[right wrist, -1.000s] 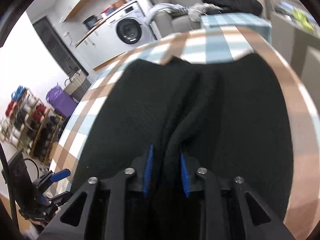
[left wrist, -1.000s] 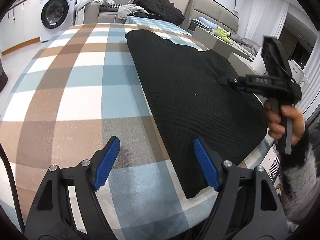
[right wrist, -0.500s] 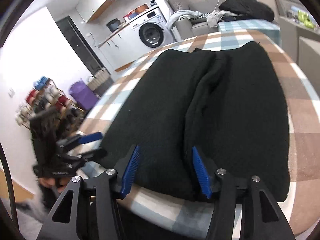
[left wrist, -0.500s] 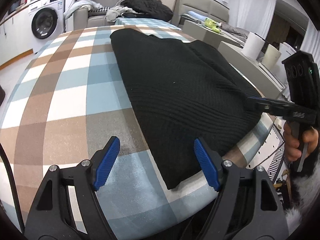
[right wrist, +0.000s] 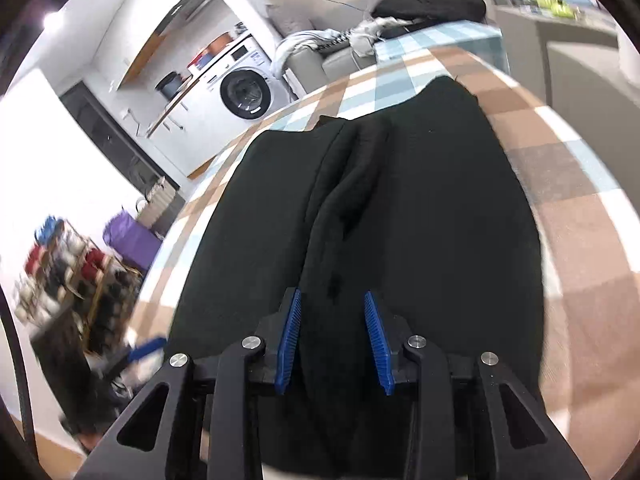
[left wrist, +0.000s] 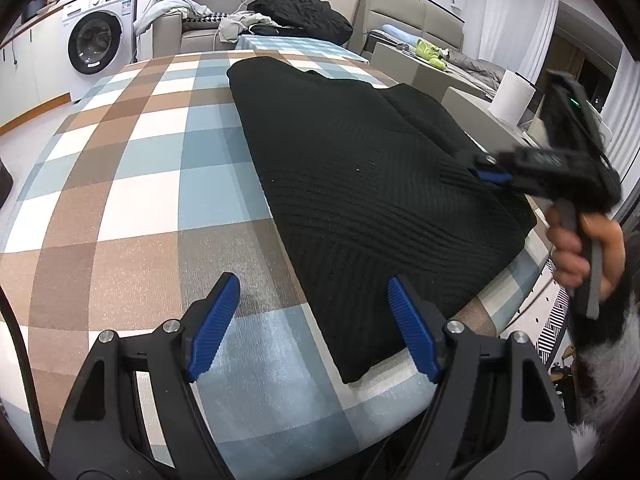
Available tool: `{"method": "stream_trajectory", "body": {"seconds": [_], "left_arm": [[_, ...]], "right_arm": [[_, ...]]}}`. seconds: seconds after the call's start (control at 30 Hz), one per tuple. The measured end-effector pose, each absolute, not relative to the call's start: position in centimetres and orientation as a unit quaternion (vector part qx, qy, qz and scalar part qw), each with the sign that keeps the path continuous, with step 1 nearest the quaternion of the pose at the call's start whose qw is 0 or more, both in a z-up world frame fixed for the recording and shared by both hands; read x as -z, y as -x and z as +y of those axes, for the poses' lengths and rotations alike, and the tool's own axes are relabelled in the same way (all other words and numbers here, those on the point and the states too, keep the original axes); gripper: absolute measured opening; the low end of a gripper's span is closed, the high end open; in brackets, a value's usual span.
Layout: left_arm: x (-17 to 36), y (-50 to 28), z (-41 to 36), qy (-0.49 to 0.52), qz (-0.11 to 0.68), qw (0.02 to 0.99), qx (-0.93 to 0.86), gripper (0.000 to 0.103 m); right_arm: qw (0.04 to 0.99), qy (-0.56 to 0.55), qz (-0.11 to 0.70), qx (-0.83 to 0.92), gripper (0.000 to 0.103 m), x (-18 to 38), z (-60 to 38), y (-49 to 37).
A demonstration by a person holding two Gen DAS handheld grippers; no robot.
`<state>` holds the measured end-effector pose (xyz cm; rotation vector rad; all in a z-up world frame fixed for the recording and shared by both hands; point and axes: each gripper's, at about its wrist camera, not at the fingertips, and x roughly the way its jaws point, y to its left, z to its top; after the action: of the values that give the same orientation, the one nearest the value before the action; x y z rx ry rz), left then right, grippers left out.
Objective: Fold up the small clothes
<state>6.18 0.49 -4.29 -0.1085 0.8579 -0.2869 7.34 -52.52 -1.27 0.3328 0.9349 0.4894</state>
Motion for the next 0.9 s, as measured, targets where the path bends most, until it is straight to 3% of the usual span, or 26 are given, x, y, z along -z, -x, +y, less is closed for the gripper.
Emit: {"method": "stream_trajectory", "body": {"seconds": [0.23, 0.27, 0.37, 0.53, 0.6, 0.73, 0.8, 0.9], "left_arm": [[4.3, -6.1, 0.6, 0.047, 0.413, 0.900, 0.135, 0.074], [4.3, -6.2, 0.7, 0.046, 0.413, 0.900, 0.135, 0.074], [4.4, -6.1, 0.8, 0.047, 0.412, 0.899, 0.137, 0.074], [4.5, -6.2, 1.0, 0.050, 0.412, 0.899, 0.139, 0.074], [4.6, -6.2, 1.1, 0.051, 0.414, 0.898, 0.139, 0.074], [4.5, -6.1, 1.4, 0.051, 0.411, 0.900, 0.134, 0.074], [4.5, -6.3, 1.6, 0.058, 0.412, 0.900, 0.133, 0.074], [4.7, -6.6, 1.9, 0.071, 0.415, 0.898, 0.132, 0.074]], "right_arm": [[0.853, -0.167, 0.459, -0.185, 0.041, 1.0, -50.7, -15.5], [0.855, -0.165, 0.460, -0.176, 0.039, 0.9, -50.6, -16.5], [0.858, -0.131, 0.472, -0.153, 0.008, 1.2, -49.3, -19.6], [0.900, -0.083, 0.388, -0.182, 0.006, -1.5, -48.3, -19.3], [0.892, -0.068, 0.421, -0.151, 0.014, -0.7, -48.2, -20.1], [0.880, -0.051, 0.453, -0.136, 0.016, 0.7, -48.9, -20.0], [0.876, -0.063, 0.452, -0.155, 0.028, 0.7, -49.6, -18.6], [0.867, -0.099, 0.443, -0.203, 0.038, 0.4, -50.7, -15.2]]}}
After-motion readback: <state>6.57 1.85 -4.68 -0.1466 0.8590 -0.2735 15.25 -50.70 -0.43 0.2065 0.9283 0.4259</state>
